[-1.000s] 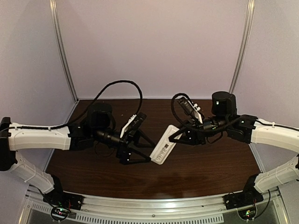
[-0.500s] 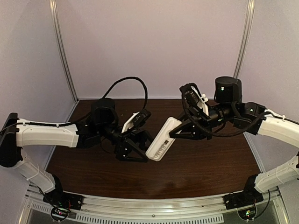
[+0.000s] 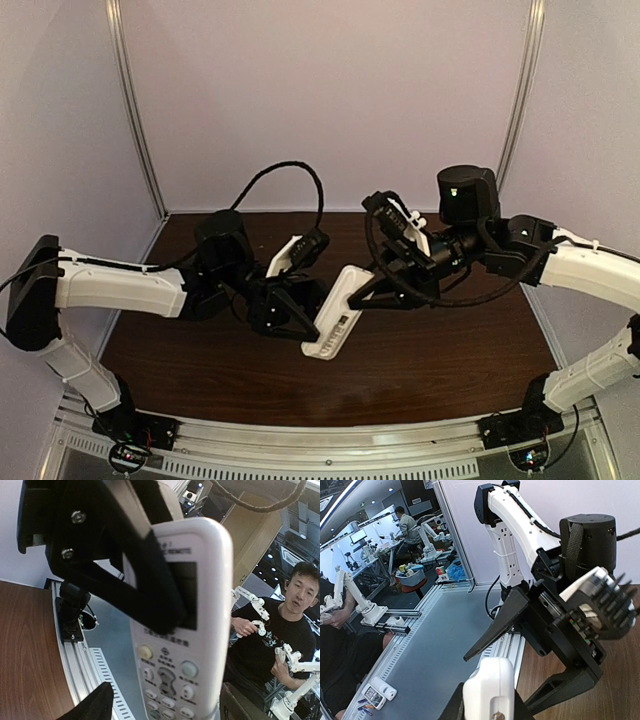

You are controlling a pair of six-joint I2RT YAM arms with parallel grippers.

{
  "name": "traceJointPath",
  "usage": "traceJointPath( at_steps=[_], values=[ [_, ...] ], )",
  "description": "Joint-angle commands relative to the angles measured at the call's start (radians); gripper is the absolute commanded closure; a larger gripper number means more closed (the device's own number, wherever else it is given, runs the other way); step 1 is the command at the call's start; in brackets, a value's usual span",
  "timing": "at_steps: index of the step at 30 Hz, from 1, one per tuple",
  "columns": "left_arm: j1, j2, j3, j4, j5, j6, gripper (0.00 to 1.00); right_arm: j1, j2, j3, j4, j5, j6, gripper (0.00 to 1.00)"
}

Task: Load the batteries into the remote control
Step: Place the remote control at the center of the board.

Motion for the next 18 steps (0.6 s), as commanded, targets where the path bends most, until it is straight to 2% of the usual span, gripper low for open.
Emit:
traceJointPath(
  at_steps=[1,5,8,10,15,18],
  values=[
    [0.005,0.064,-0.006,0.39,0.053,-0.269,0.26,0.024,0.022,0.053,-0.018,-0.016,-0.048,0.94],
    [0.005,0.137,-0.014,0.755,0.063,-0.551,0.27,0.033,0.031,0.065,-0.034,-0.012,-0.063,0.93],
    [0.005,0.213,0.011,1.01,0.069,-0.756,0.34,0.035,0.036,0.073,-0.047,-0.011,-0.075,0.93],
    [-0.005,0.225,0.013,1.017,0.079,-0.755,0.38,0.037,0.04,0.077,-0.058,-0.009,-0.084,0.93],
    [-0.009,0.223,0.021,1.018,0.089,-0.76,0.39,0.037,0.045,0.081,-0.073,-0.002,-0.097,0.93],
    [-0.017,0.224,0.031,1.018,0.098,-0.766,0.43,0.037,0.048,0.081,-0.08,0.003,-0.103,0.93]
  ],
)
